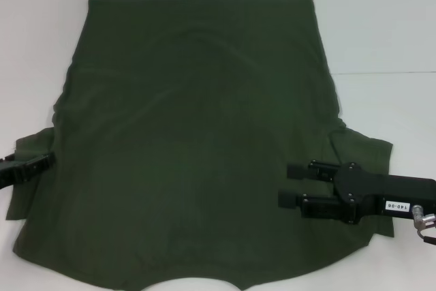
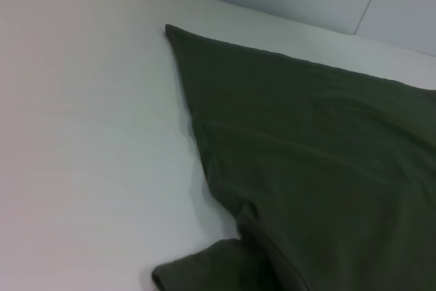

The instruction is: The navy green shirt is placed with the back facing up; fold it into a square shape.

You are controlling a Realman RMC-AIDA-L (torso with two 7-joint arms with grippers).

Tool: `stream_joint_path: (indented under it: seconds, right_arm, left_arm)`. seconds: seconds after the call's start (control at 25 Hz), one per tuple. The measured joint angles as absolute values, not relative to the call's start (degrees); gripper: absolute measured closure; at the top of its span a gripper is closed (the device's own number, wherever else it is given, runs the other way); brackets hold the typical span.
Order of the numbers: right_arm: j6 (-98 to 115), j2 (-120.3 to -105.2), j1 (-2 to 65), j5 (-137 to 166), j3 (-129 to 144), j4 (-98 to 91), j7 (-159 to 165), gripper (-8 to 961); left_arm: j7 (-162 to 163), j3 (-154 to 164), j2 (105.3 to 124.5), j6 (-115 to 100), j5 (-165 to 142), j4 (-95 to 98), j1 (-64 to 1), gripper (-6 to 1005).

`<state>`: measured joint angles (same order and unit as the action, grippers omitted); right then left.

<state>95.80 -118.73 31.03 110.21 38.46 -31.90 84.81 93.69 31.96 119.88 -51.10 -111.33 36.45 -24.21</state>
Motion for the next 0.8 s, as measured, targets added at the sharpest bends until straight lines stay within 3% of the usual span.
stream_joint_path:
  seconds: [0.8]
  right_arm:
    - [95.1,-118.83,31.0,110.1,38.0,-31.9,84.8,134]
  left_arm:
    - [93.9,34.5,118.98,-50.2,-113.1,37.7,-24.5,205]
